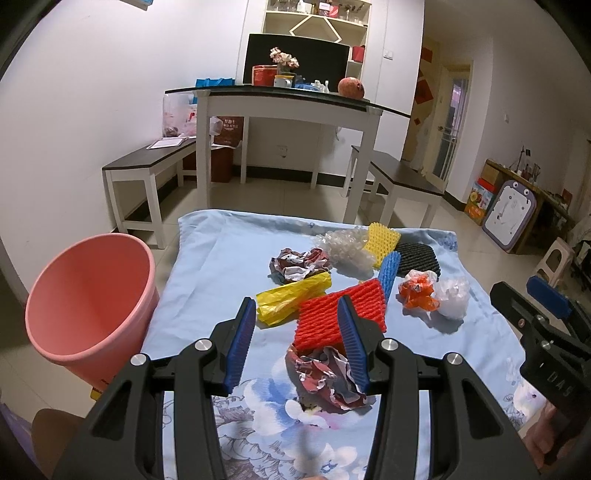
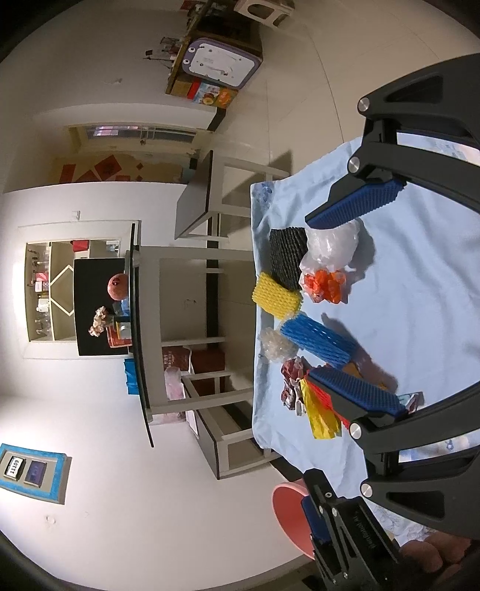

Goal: Collect trash

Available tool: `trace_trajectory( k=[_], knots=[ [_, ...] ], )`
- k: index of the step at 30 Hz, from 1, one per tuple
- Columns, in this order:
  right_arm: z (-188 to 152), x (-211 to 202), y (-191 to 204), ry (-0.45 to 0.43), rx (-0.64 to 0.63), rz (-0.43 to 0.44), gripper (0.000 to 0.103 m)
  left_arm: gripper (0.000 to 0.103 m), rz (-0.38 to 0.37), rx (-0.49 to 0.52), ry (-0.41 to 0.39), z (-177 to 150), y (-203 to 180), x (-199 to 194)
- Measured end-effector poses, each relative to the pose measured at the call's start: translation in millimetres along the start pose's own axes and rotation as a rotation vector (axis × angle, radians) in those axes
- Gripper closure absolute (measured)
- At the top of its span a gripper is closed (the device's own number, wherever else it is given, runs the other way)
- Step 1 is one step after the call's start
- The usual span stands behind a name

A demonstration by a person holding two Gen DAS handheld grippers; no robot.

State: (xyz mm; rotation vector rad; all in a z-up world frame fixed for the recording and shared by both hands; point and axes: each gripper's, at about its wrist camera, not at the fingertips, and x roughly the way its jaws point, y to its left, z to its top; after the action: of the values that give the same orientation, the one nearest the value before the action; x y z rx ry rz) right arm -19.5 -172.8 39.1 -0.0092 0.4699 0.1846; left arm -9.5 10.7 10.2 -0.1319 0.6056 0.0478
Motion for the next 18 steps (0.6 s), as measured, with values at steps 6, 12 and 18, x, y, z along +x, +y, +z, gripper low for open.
trace_trajectory(
  k=[6, 12, 18],
  knots=[
    [-0.1, 1.6, 2.0, 0.002, 0.0, 0.0, 0.027, 0.056, -0.001, 0.001, -0.002, -0.3, 0.2, -0.2],
    [-0.1, 1.1, 1.5, 0.003, -0.002, 0.0, 0.027, 0.056, -0.001, 0.002, -0.002, -0.4, 0.5, -0.4],
    [-2.4, 2.4, 1.8, 0.003, -0.005, 0.004, 0.027, 0.056, -0.002, 0.0, -0.003, -0.3, 0.8, -0.2]
  ],
)
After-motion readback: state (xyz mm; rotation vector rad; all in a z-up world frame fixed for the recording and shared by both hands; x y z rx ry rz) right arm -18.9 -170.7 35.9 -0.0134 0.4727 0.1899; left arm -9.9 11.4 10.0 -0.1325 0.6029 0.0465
